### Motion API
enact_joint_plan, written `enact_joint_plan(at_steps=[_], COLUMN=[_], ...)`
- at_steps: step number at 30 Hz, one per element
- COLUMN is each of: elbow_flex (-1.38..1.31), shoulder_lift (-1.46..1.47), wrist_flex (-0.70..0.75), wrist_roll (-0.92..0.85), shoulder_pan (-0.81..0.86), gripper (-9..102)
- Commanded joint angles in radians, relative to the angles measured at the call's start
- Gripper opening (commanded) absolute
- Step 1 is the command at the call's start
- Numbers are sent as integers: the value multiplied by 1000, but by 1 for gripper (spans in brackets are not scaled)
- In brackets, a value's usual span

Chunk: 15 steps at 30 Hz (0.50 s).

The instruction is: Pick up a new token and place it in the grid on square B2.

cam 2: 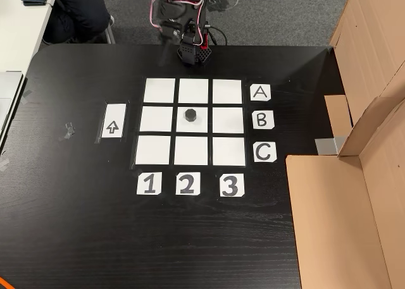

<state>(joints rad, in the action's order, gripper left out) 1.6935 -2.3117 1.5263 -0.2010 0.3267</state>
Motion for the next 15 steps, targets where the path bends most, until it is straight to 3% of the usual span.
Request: enact_joint_plan(at_steps=[1, 15], elbow_flex=[-20, 80], shoulder_lift=[-81, -388], wrist_flex=[3, 21], wrist_roll=[15, 104], shoulder_pan=[150, 643], gripper=[39, 36])
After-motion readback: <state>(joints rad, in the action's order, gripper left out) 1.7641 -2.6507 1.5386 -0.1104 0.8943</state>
